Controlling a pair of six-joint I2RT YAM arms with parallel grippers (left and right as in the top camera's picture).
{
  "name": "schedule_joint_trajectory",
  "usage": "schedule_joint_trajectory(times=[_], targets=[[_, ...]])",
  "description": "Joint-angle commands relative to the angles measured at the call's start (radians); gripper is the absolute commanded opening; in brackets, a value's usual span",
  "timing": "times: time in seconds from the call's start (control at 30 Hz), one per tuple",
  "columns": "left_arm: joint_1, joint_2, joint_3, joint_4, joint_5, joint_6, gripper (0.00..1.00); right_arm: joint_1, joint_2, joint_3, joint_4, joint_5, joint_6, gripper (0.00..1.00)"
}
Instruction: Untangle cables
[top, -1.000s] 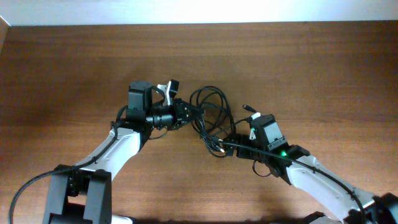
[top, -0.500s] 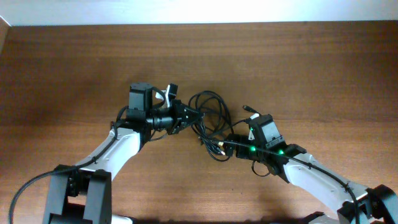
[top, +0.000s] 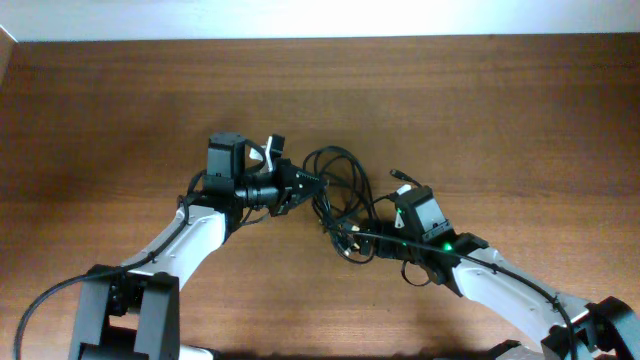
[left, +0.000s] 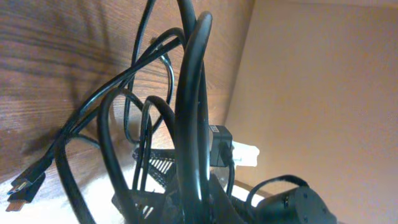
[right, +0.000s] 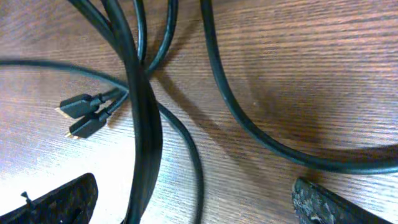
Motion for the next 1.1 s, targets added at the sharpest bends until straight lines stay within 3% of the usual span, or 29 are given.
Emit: schedule_joint_trajectory(times=[0.0, 0.1, 0.17, 0.23, 0.37, 0.43, 0.6, 0.63, 0.73, 1.07], targets=[[0.012, 0.003, 0.005, -0.042, -0.058, -0.083, 0.00, 0.018, 0.011, 0.007, -0.007, 0.014, 0.000, 0.99], [0.022, 0.003, 0.005, -0.045, -0.055, -0.060, 0.00, 0.017, 0.011, 0.007, -0.027, 0.051, 0.000, 0.99], [0.022, 0.003, 0.005, -0.046, -0.055, 0.023, 0.00, 0.013, 0.011, 0.007, -0.053, 0.085, 0.000, 0.99], [0.022, 0.003, 0.005, -0.046, -0.055, 0.130, 0.00, 0.013, 0.011, 0.007, -0.061, 0.095, 0.000, 0.99], [0.022, 0.003, 0.005, -0.055, -0.055, 0.488, 0.00, 0.013, 0.011, 0.008, -0.043, 0.095, 0.000, 0.99], [0.022, 0.003, 0.005, -0.062, -0.055, 0.592, 0.00, 0.013, 0.011, 0.007, -0.036, 0.095, 0.000, 0.99], [0.022, 0.003, 0.005, -0.072, -0.056, 0.618, 0.01, 0.013, 0.011, 0.008, -0.014, 0.094, 0.000, 0.99], [0.022, 0.003, 0.005, -0.071, -0.058, 0.622, 0.15, 0.013, 0.011, 0.007, -0.013, 0.095, 0.000, 0.99], [0.022, 0.003, 0.005, -0.073, -0.055, 0.689, 0.29, 0.013, 0.011, 0.008, -0.011, 0.094, 0.000, 0.99], [0.023, 0.003, 0.005, -0.076, -0.056, 0.719, 0.82, 0.013, 0.011, 0.008, -0.011, 0.091, 0.000, 0.99]])
